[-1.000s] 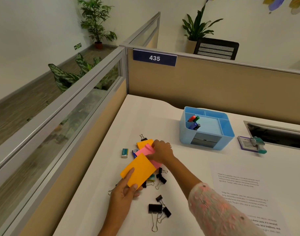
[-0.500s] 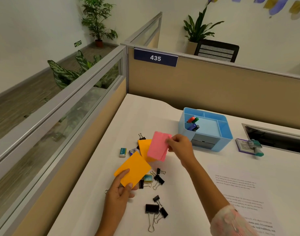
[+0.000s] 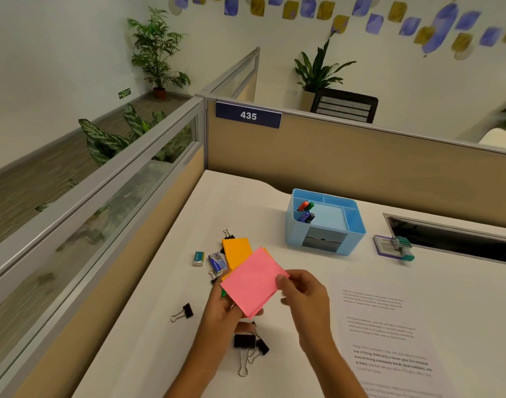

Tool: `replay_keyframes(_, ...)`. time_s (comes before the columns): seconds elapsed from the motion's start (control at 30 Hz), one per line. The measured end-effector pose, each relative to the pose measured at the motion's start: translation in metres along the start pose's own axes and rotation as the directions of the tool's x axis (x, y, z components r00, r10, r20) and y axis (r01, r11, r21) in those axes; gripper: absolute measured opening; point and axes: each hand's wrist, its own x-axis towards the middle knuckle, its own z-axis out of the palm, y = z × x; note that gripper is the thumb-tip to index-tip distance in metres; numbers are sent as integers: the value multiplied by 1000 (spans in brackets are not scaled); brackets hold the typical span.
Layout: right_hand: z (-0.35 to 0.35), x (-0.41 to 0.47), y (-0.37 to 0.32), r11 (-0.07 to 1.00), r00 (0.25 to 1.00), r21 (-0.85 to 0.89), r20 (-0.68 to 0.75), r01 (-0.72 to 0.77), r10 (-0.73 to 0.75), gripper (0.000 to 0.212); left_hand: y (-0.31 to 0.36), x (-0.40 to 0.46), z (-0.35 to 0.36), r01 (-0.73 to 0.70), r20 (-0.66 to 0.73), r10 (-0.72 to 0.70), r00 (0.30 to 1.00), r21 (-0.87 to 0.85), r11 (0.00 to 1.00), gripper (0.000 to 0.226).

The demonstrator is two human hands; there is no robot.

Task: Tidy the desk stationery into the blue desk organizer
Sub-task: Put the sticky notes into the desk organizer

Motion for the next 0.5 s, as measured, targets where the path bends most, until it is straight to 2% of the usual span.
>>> replay_keyframes(0.07, 2, -7, 2, 999, 987, -24, -156, 25, -29, 4, 4, -5, 5, 22, 29, -21, 999, -29, 999, 52)
replay_keyframes(0.1, 2, -10, 2, 1000, 981, 28, -191, 14, -8, 5, 6, -8, 8, 28, 41, -27, 999, -42, 999, 51)
replay_keyframes(0.3, -2, -23, -1, 923, 955, 385, -265, -22, 133, 13, 12, -20, 24, 41, 119, -30, 992, -85, 996, 42)
replay_keyframes(0.5, -8, -26, -2, 907, 952, 422, -283, 17, 114, 12, 13, -25, 30, 50, 153, -44, 987, -41, 998, 37)
